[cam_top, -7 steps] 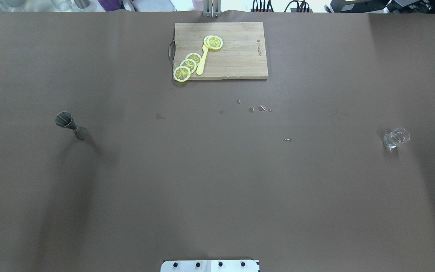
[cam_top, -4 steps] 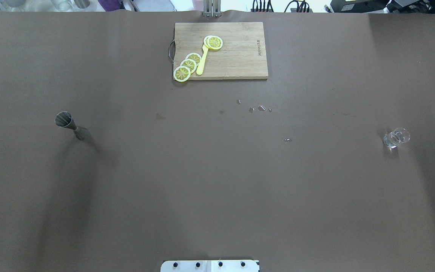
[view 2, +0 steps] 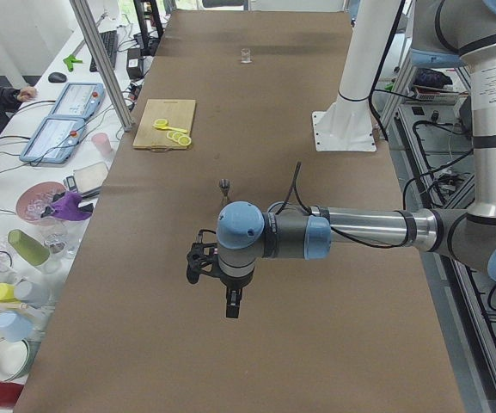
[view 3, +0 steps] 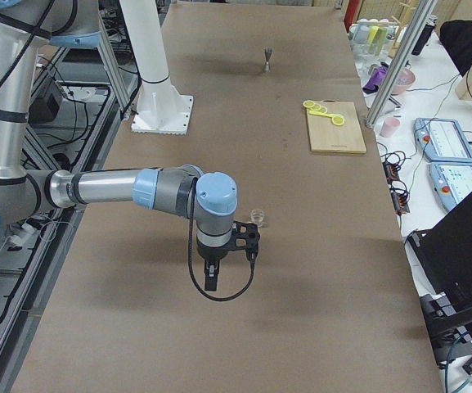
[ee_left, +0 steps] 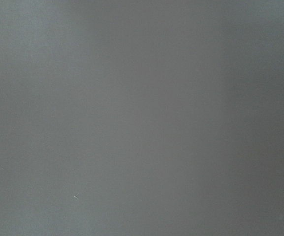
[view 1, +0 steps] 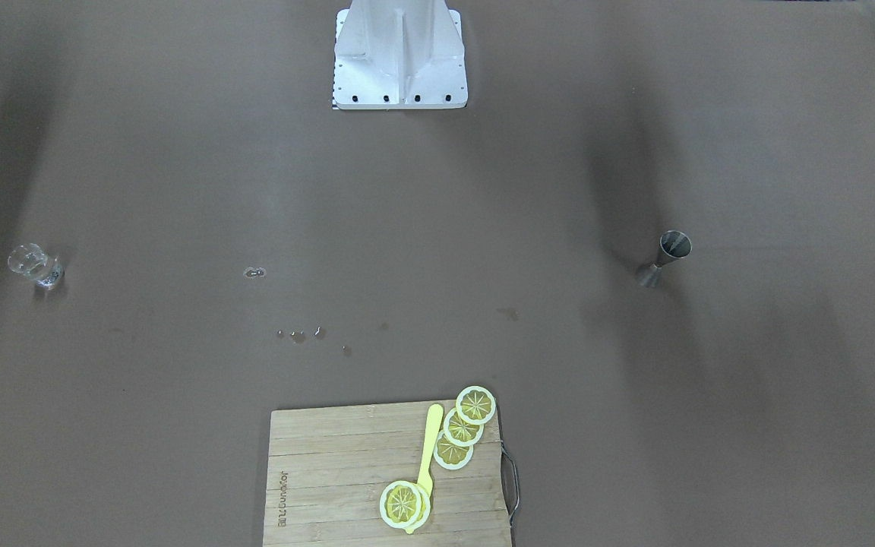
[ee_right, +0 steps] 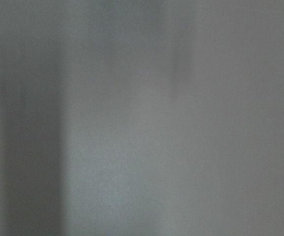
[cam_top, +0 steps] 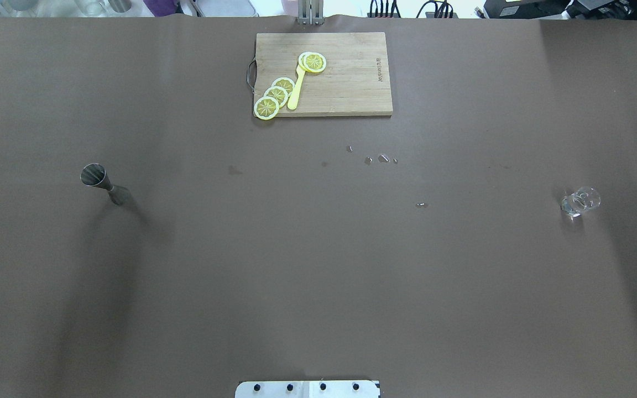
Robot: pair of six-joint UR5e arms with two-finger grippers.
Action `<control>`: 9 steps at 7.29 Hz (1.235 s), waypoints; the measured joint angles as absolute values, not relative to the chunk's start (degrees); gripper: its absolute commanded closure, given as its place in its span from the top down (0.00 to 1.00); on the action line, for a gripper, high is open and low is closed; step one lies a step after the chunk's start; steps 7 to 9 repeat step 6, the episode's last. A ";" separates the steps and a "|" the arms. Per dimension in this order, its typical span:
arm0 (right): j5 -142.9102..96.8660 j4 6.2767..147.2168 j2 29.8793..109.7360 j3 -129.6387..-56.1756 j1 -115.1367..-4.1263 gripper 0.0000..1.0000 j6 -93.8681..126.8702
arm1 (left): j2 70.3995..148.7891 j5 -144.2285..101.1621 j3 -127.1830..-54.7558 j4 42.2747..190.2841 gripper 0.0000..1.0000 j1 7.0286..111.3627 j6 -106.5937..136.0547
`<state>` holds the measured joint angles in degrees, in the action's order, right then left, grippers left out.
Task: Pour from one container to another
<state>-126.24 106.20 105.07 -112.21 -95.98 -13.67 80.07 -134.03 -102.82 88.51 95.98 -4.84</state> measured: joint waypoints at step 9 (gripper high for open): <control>-128.19 105.30 102.18 -110.24 -95.74 1.00 -13.42 | 79.82 -134.09 -102.93 88.67 0.98 95.98 -4.87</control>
